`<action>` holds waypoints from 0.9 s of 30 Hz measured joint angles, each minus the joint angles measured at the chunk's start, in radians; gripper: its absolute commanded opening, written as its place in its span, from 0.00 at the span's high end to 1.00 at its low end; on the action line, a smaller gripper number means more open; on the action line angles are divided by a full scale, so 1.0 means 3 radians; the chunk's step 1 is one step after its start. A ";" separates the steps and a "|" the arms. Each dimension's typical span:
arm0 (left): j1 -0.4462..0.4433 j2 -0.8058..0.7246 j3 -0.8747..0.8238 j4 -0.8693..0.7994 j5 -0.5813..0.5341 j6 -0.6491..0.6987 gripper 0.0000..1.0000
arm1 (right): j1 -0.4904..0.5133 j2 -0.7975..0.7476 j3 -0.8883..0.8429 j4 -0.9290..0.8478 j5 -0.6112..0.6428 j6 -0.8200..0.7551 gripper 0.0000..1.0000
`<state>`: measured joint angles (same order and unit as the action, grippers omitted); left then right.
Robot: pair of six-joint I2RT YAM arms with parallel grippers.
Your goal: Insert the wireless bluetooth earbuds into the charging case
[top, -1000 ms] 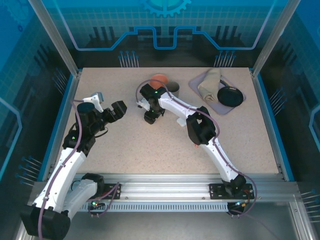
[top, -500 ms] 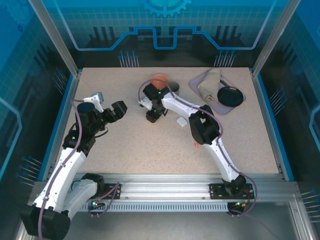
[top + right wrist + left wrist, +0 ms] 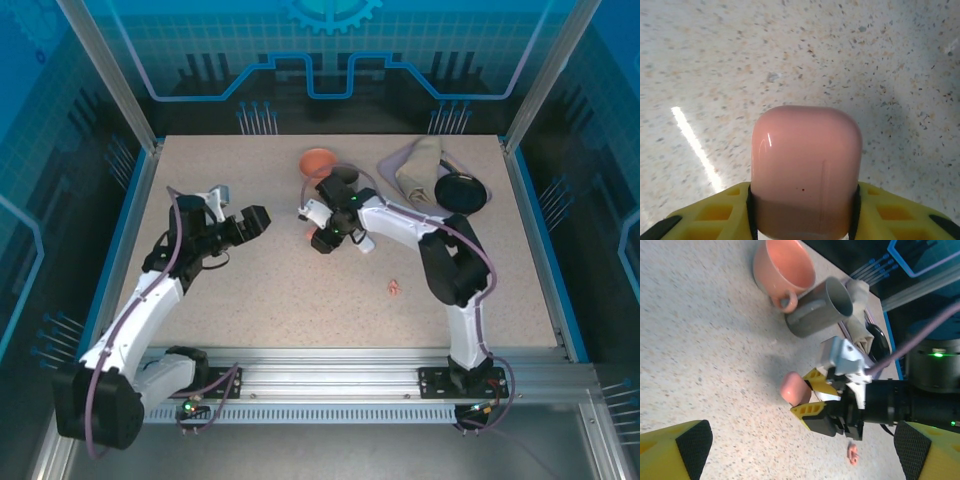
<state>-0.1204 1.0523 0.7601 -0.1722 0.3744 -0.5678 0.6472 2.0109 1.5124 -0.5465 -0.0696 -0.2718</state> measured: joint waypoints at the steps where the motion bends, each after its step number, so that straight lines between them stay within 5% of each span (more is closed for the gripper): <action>1: 0.0000 0.0055 0.0000 0.0029 0.0072 -0.0010 0.06 | -0.0003 -0.0092 -0.0094 0.0050 -0.0025 -0.0020 0.63; 14: -0.0139 0.0876 0.0193 0.0340 0.1110 -0.0010 0.15 | -0.0006 -0.1250 -0.1113 0.0575 -0.0427 -0.0310 0.63; 27: -0.0659 0.1417 0.0696 0.0230 0.1492 0.0178 0.36 | 0.0000 -0.1541 -0.1184 0.0727 -0.0582 -0.0431 0.63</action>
<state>-0.3180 1.4773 0.9688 -0.1032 0.8219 -0.5144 0.6472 1.5486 1.1572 -0.3283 -0.2443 -0.4011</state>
